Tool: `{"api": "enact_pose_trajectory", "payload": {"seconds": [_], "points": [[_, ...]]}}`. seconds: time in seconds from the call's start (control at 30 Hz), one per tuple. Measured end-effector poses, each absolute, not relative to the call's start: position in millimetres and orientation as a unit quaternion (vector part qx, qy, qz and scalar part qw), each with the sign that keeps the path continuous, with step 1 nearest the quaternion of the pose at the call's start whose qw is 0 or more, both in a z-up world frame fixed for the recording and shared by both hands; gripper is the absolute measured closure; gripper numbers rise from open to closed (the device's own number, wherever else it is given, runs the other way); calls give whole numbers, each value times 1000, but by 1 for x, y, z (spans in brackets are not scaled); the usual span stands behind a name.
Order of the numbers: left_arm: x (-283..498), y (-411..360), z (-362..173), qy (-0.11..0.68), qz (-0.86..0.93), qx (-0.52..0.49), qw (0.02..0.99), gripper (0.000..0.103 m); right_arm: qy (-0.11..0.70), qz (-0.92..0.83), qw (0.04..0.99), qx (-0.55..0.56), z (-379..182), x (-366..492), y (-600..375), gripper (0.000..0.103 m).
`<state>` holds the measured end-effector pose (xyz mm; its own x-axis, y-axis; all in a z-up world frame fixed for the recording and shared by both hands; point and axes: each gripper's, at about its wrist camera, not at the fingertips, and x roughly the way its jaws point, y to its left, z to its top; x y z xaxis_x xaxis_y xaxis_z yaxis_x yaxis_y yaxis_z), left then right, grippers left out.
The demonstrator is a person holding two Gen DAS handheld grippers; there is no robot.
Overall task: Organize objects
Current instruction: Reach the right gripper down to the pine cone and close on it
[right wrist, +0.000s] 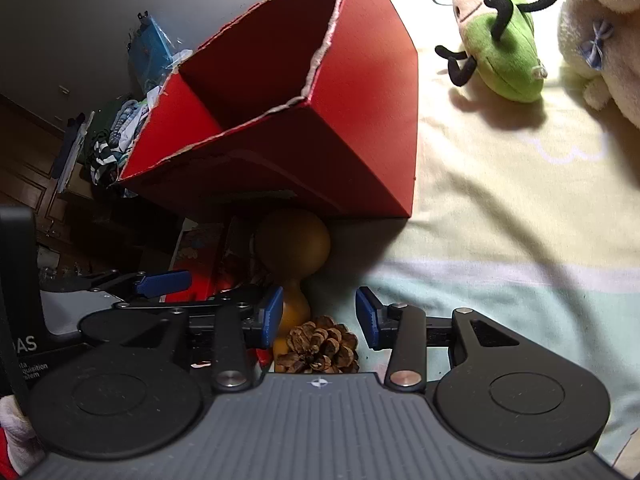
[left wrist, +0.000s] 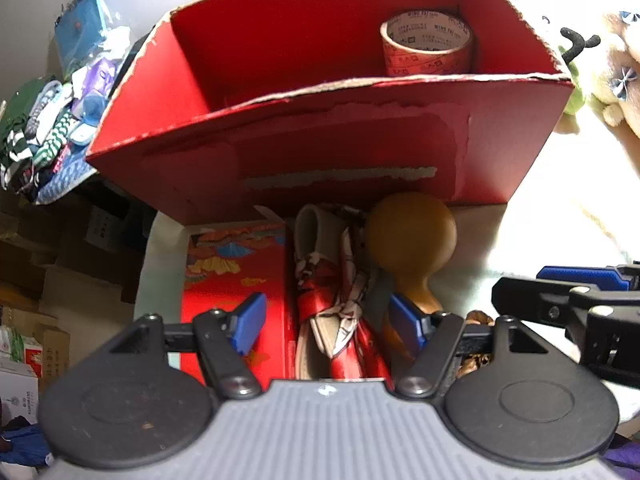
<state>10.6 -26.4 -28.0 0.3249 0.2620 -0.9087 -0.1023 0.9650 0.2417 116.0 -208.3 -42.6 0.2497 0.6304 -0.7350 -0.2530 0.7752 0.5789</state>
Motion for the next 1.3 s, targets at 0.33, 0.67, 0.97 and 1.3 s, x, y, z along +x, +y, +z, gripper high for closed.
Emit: {"api": "enact_pose_trajectory", "payload": {"seconds": [0.33,0.67,0.97,1.3], "points": [[-4,-16,-22,559,59,46,826,32,562,282,754,189,-54,114,-222,53],[-29,-29,-15,545,-56,19,837,38,592,304,712,225,-66,111,-225,53],[-33,-51,-27,543,-129,-1,830,44,616,308,683,243,-78,113,-224,51],[-23,-56,-34,541,-146,-11,828,50,622,311,663,277,-79,114,-239,60]]}}
